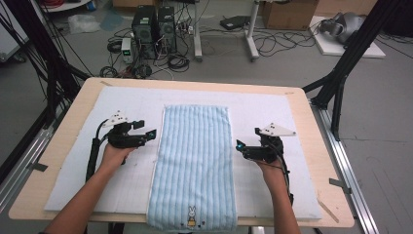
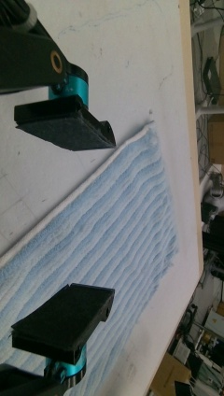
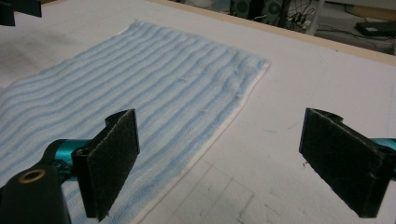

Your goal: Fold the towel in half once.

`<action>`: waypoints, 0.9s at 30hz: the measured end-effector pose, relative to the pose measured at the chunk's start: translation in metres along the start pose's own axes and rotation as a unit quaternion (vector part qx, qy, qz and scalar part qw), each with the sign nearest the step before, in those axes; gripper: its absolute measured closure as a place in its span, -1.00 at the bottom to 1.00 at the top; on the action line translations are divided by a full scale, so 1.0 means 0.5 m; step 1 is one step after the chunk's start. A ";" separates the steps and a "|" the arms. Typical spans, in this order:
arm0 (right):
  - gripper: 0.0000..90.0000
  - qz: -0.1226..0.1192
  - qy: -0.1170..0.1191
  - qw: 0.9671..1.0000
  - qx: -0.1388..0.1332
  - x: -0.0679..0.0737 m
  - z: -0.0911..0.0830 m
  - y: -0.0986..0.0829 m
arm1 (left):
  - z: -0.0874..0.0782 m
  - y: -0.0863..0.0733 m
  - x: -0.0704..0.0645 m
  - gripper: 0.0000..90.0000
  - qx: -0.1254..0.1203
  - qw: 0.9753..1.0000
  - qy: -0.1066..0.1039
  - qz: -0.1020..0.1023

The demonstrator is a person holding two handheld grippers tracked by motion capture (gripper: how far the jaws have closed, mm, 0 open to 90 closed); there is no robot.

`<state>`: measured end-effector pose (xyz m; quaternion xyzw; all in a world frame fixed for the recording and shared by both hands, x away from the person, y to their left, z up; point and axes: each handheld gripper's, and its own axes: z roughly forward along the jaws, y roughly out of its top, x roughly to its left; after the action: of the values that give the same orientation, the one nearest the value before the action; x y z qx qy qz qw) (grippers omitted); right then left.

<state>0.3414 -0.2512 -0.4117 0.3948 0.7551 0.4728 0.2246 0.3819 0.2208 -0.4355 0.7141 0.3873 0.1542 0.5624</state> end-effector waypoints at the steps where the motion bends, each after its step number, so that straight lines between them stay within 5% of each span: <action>1: -0.74 0.002 0.001 1.000 0.004 -0.001 0.002 -0.001 | 0.001 0.001 0.001 -0.43 0.002 1.000 0.004 0.000; 13: -0.74 0.026 0.020 0.999 0.039 -0.015 0.037 -0.005 | 0.035 0.017 0.018 -0.40 0.024 0.999 0.005 -0.027; 18: -0.74 0.033 0.027 0.997 0.065 -0.019 0.066 0.004 | 0.065 0.019 0.032 -0.40 0.058 0.997 0.023 -0.043; 27: -0.66 0.030 0.022 0.994 0.105 -0.024 0.142 0.041 | 0.118 0.037 0.041 -0.23 0.094 0.994 0.046 -0.026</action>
<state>0.4069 -0.2178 -0.4260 0.4282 0.7933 0.4057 0.1509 0.4410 0.1943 -0.4419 0.7455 0.4439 0.1350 0.4784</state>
